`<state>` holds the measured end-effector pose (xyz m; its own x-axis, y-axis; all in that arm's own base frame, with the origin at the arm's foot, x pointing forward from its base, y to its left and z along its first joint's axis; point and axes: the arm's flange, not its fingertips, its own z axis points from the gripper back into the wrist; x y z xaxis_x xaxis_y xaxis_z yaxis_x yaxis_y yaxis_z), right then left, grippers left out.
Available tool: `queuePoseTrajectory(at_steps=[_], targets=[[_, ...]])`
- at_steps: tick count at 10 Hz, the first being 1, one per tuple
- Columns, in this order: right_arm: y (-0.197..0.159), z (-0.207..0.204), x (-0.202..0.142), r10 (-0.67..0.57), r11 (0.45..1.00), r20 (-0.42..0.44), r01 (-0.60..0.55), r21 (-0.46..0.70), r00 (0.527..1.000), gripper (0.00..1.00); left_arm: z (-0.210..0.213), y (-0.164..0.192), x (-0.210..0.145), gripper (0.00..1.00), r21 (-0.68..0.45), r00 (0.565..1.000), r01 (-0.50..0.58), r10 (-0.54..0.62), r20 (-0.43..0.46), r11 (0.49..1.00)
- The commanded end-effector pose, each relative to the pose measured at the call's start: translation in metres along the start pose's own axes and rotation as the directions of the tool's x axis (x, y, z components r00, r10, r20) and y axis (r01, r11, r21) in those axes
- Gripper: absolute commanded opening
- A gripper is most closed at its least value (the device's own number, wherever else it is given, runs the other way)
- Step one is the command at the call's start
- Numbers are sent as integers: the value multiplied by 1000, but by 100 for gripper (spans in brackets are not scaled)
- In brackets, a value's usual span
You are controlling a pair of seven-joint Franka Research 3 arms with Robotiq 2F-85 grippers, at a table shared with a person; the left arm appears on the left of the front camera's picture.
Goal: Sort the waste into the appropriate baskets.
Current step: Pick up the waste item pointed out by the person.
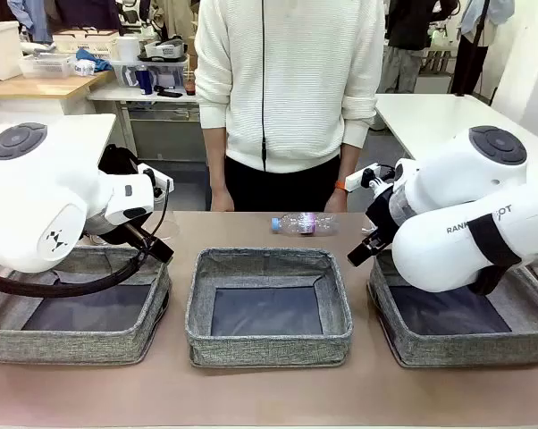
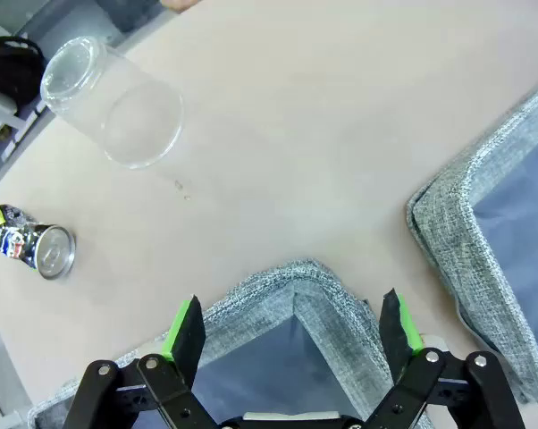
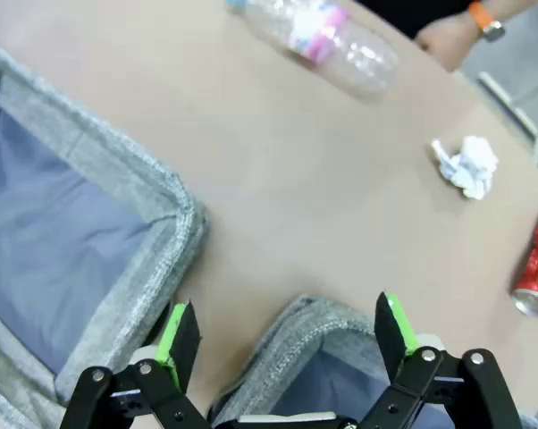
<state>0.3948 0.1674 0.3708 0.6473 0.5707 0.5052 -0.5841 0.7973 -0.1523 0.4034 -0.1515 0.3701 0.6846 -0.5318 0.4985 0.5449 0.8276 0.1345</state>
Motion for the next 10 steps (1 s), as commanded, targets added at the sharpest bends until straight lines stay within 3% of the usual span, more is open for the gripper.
queuePoseTrajectory(at_steps=[1, 10], targets=[[0, 0, 0, 0, 1000, 0, 0, 0, 1000, 100, 0, 0, 0, 100, 0, 1000, 0, 0, 0, 1000], [0, 0, 0, 0, 1000, 0, 0, 0, 1000, 100, 0, 0, 0, 100, 0, 1000, 0, 0, 0, 1000]])
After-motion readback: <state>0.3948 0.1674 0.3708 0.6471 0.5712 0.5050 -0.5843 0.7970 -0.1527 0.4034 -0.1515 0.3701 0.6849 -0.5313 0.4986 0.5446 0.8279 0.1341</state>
